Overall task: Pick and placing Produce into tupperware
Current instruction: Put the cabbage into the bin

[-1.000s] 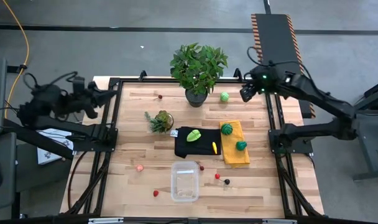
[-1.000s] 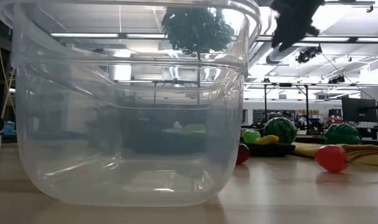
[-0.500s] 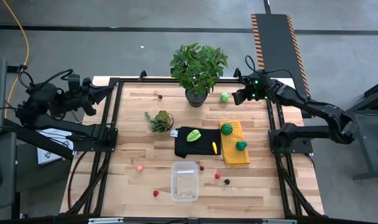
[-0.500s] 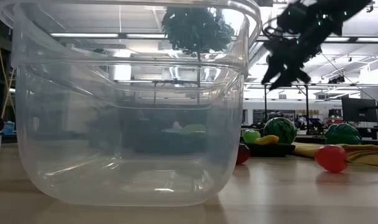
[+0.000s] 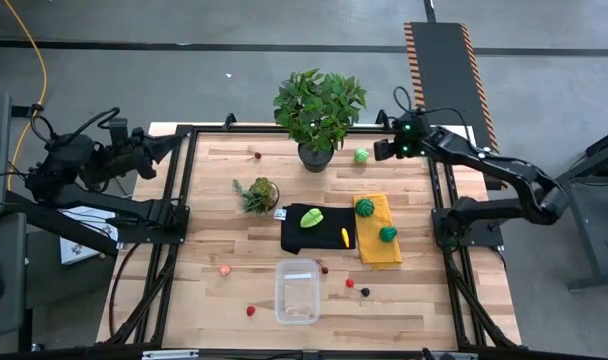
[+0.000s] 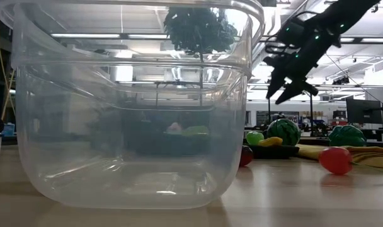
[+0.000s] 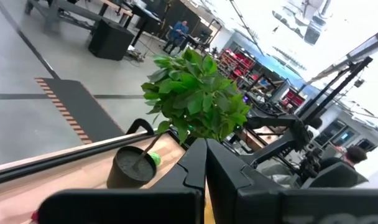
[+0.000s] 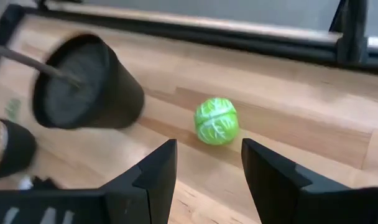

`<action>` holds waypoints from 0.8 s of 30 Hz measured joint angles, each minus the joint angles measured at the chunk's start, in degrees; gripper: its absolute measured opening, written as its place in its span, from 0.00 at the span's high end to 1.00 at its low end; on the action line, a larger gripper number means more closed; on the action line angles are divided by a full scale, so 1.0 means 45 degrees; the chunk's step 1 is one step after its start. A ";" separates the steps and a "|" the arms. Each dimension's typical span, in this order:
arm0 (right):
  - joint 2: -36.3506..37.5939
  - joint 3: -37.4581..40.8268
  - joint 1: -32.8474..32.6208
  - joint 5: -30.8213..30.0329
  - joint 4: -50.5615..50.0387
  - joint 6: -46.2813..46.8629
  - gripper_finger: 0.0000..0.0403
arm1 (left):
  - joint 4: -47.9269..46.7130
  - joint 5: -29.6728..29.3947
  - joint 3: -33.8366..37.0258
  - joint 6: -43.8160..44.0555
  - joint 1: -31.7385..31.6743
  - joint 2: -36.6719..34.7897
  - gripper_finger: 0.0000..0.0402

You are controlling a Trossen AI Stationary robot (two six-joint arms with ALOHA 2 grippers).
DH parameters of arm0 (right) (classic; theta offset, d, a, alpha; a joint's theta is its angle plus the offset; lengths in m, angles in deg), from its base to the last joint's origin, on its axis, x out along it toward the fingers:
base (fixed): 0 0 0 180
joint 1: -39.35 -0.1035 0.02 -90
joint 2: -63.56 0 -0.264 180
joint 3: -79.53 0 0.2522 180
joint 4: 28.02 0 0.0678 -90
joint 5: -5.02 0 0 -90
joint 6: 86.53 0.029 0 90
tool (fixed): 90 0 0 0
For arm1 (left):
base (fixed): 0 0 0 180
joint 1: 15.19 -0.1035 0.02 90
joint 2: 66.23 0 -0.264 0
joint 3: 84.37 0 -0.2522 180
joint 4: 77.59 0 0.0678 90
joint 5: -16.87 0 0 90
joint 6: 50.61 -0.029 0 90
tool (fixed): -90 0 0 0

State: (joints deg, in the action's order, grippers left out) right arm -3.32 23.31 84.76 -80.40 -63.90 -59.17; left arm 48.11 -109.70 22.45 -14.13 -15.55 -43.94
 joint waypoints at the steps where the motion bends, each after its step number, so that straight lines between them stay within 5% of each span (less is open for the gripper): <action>1: -0.0327 -0.0100 0.0004 -0.0005 -0.0004 -0.0145 0.57 | 0.0000 -0.0040 0.0000 0.0006 0.0000 0.0000 1.00; 10: -0.2485 -0.0490 0.0019 0.0580 0.0030 -0.1883 0.46 | 0.0000 -0.0128 0.0000 0.0334 0.0000 0.0000 1.00; 24: -0.2826 -0.0631 0.0024 0.0401 0.0914 -0.3192 0.17 | -0.0038 -0.0123 0.0000 0.0584 0.0000 0.0000 1.00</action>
State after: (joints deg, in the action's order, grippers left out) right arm -16.04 20.47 84.86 -78.59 -59.78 -73.54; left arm 47.94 -110.26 22.45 -11.50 -15.55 -43.94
